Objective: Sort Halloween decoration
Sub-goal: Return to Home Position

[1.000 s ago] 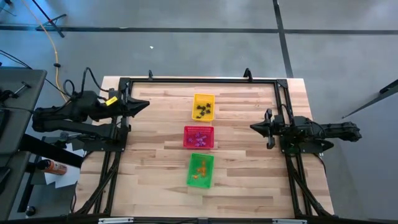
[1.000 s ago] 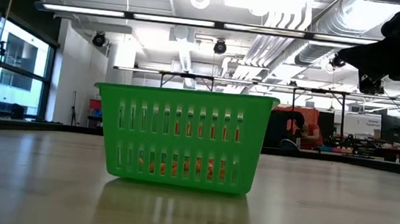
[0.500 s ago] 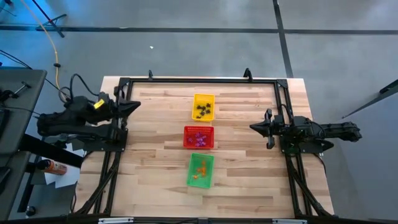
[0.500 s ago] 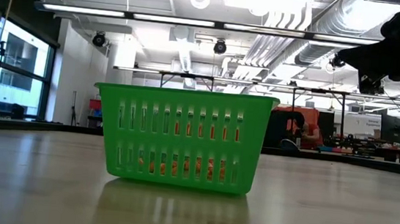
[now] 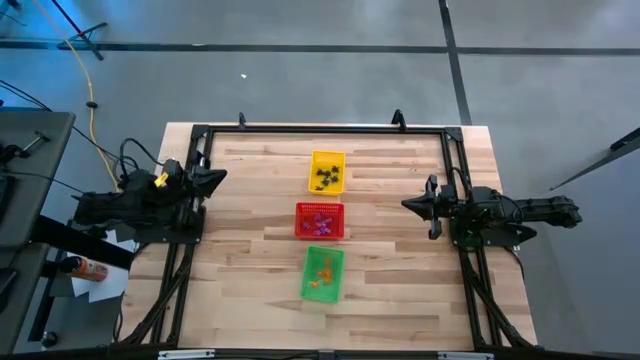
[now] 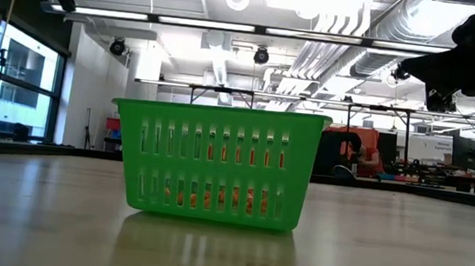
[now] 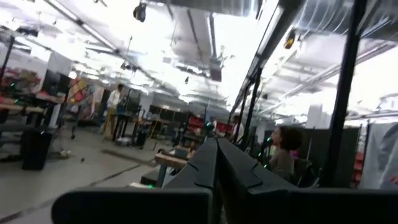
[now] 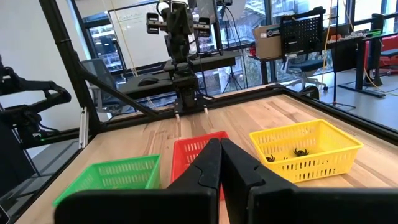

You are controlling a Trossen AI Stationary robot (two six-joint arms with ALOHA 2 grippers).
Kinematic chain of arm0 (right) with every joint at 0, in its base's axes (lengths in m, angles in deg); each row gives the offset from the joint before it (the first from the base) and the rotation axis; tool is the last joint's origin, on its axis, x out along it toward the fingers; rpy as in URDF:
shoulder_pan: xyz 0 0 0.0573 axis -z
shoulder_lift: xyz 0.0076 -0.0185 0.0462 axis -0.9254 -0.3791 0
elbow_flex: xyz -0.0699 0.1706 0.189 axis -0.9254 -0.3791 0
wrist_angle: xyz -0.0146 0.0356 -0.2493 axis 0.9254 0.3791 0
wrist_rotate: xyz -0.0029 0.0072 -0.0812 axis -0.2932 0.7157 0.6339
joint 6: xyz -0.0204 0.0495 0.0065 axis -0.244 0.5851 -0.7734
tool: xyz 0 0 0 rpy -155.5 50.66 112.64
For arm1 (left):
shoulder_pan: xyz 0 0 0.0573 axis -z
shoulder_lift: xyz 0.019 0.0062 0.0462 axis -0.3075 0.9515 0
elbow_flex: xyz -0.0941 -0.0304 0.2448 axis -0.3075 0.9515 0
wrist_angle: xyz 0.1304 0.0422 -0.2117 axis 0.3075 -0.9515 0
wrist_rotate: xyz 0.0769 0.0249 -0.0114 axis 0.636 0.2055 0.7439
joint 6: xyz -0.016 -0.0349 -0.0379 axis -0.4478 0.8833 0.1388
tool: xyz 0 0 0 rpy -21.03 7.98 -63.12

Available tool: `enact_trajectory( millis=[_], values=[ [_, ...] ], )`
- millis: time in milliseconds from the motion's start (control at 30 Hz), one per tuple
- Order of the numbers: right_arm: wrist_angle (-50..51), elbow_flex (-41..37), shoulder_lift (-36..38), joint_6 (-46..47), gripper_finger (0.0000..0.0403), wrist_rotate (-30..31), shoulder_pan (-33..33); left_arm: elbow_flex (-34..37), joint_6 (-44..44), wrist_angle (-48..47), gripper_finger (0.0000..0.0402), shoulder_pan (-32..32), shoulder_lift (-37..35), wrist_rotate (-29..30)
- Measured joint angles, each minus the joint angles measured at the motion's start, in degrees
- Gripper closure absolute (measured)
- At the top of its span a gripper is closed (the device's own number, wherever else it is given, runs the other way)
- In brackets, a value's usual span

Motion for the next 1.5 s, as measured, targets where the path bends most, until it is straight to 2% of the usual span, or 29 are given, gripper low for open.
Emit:
enact_trajectory(
  millis=[333, 633, 833, 967, 1233, 1367, 1500],
  values=[
    [0.0, 0.0, 0.0, 0.0, 0.0402, 0.0, 0.0, 4.5, 1.0, 6.7, 0.0402, 0.0, 0.0, -4.2],
    [0.0, 0.0, 0.0, 0.0, 0.0402, 0.0, 0.0, 10.7, 2.4, 15.0, 0.0401, 0.0, -0.1, -5.4],
    [0.0, 0.0, 0.0, 0.0, 0.0402, 0.0, 0.0, 10.6, 0.8, 14.0, 0.0402, 0.0, 0.0, -5.7],
    [0.0, 0.0, 0.0, 0.0, 0.0402, 0.0, 0.0, 10.6, -0.6, 9.4, 0.0402, 0.0, 0.0, -5.8],
    [0.0, 0.0, 0.0, 0.0, 0.0402, 0.0, 0.0, 10.6, 1.6, -12.0, 0.0402, 0.0, 0.0, -7.0],
    [0.0, 0.0, 0.0, 0.0, 0.0402, 0.0, 0.0, 10.6, 1.6, -13.3, 0.0402, -0.1, 0.1, -11.3],
    [0.0, 0.0, 0.0, 0.0, 0.0402, 0.0, 0.0, 10.6, 0.4, -13.2, 0.0402, -0.1, 1.0, -11.6]
  ],
)
